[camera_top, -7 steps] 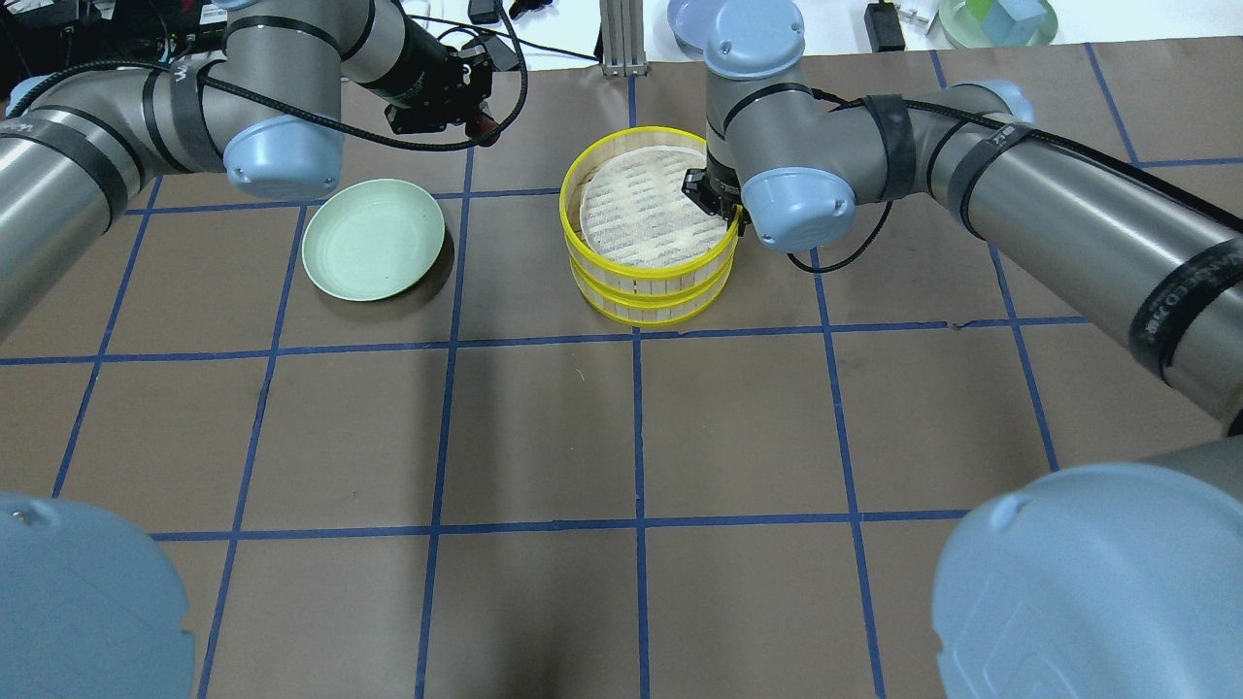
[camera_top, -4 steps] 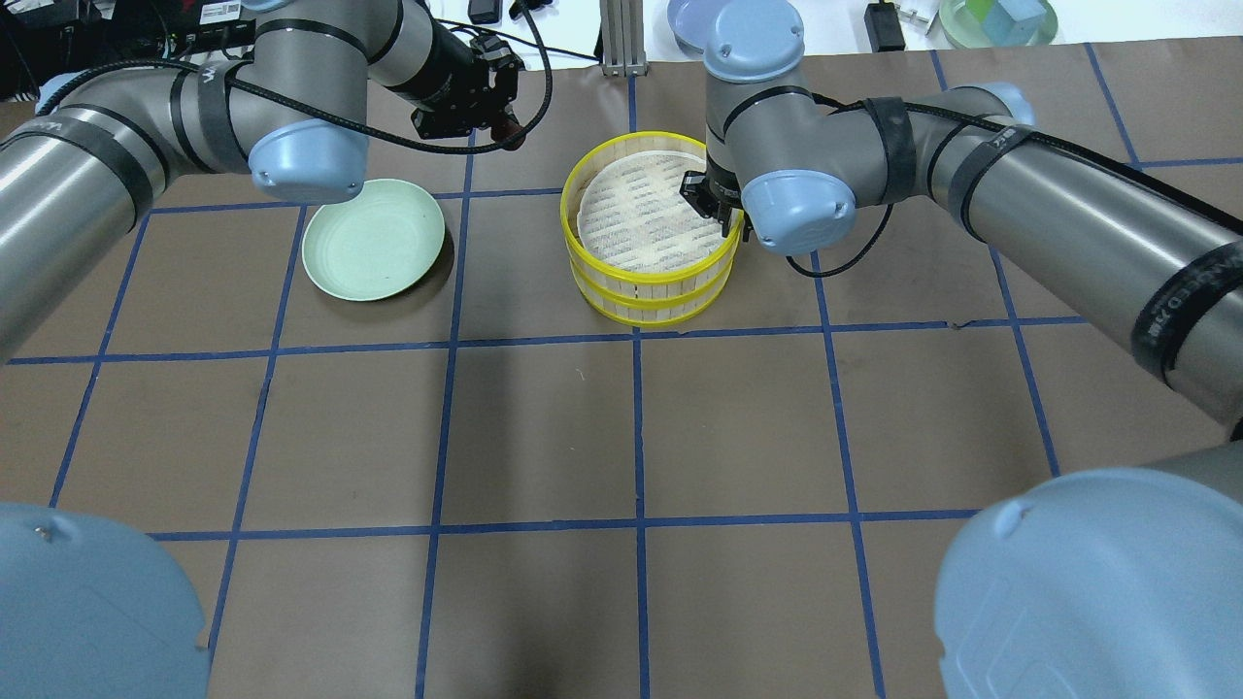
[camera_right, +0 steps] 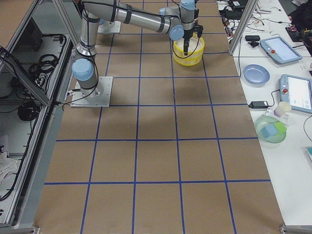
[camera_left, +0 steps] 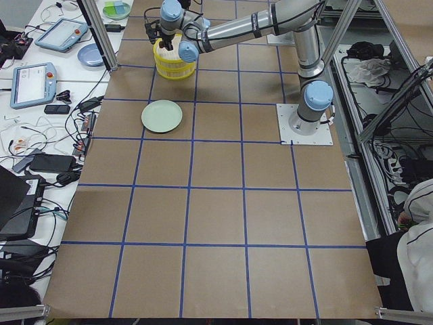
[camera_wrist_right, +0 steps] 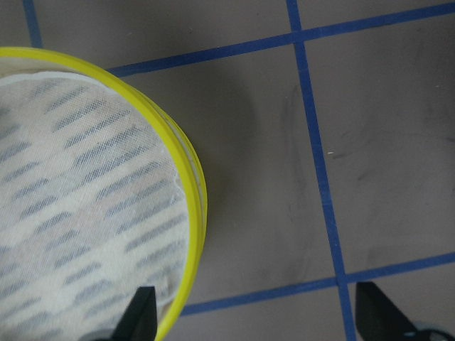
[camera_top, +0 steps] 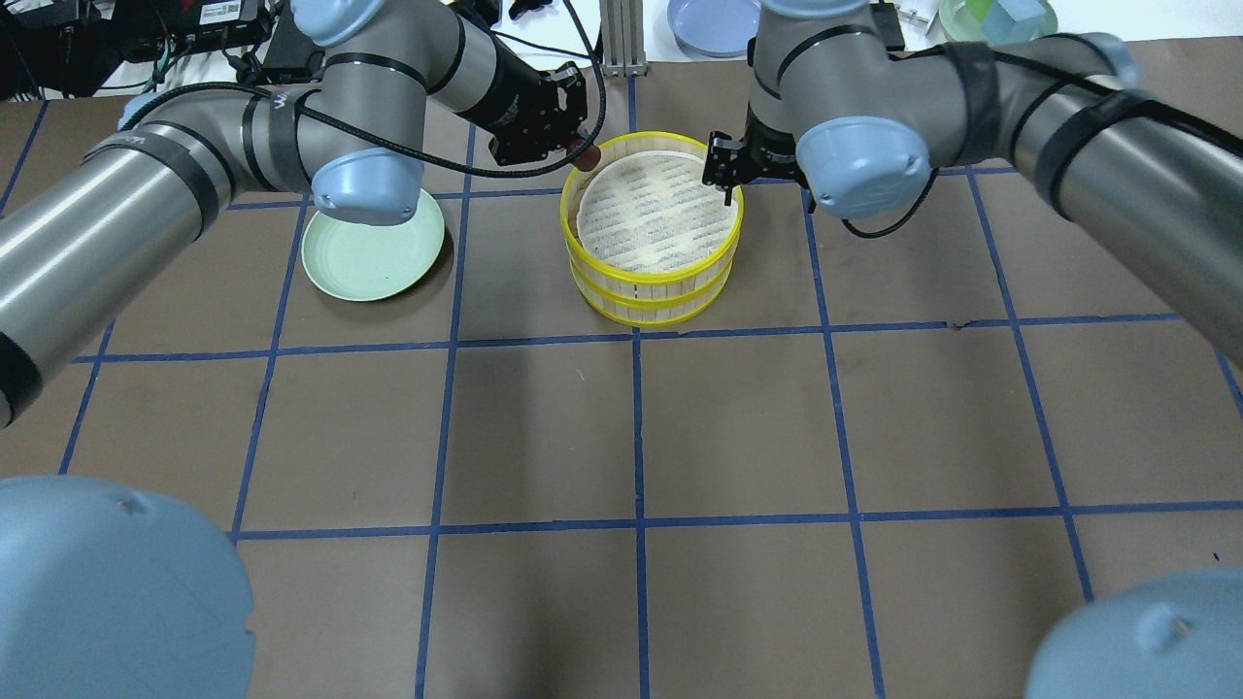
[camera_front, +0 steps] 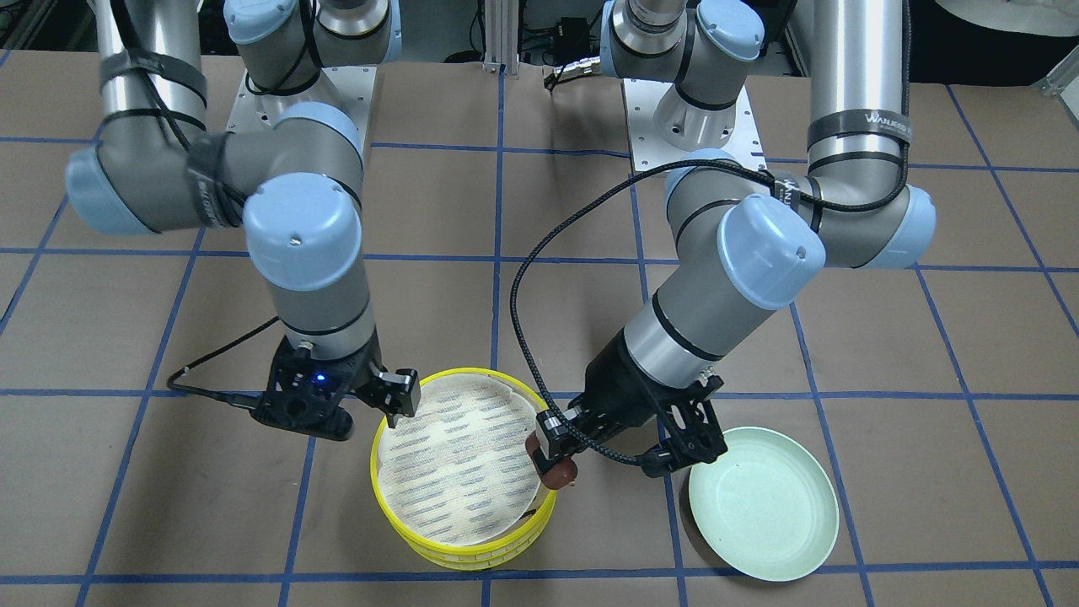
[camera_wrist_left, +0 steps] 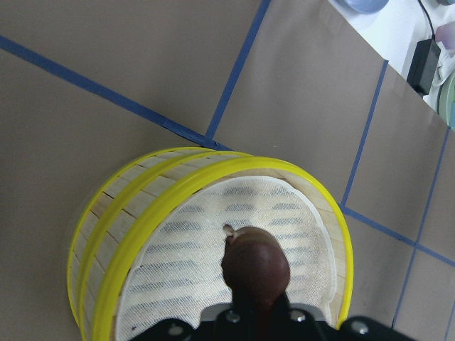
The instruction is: Stack buns with steamer
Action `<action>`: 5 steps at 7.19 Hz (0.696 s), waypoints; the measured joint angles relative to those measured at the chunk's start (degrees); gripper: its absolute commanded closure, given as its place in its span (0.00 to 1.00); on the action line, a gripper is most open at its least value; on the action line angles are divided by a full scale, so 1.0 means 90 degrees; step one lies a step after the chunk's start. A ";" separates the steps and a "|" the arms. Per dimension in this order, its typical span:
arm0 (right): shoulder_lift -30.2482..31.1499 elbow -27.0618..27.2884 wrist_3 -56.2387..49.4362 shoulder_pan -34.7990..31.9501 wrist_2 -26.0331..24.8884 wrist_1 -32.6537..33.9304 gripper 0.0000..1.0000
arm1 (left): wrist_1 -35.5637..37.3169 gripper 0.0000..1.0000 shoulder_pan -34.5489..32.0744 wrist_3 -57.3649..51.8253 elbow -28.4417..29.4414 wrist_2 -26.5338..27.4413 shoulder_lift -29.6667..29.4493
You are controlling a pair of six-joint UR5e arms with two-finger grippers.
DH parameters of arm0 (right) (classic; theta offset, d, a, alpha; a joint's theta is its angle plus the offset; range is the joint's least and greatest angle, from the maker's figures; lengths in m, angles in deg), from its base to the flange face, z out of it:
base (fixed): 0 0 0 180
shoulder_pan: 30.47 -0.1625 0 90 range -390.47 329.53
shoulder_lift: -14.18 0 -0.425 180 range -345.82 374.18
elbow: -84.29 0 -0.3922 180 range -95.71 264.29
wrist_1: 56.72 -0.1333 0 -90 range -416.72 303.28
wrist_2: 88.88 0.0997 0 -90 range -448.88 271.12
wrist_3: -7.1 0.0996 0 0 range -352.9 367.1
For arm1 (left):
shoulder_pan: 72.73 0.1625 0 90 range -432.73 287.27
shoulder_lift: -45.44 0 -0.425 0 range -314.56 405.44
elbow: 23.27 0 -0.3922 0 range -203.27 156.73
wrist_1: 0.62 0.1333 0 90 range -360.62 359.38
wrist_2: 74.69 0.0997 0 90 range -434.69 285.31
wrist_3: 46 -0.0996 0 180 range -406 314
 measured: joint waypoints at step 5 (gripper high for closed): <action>0.1734 0.0056 -0.1477 0.0377 0.0186 -0.1416 0.00 | 0.0133 0.00 -0.0367 0.0581 0.0045 0.0137 -0.0136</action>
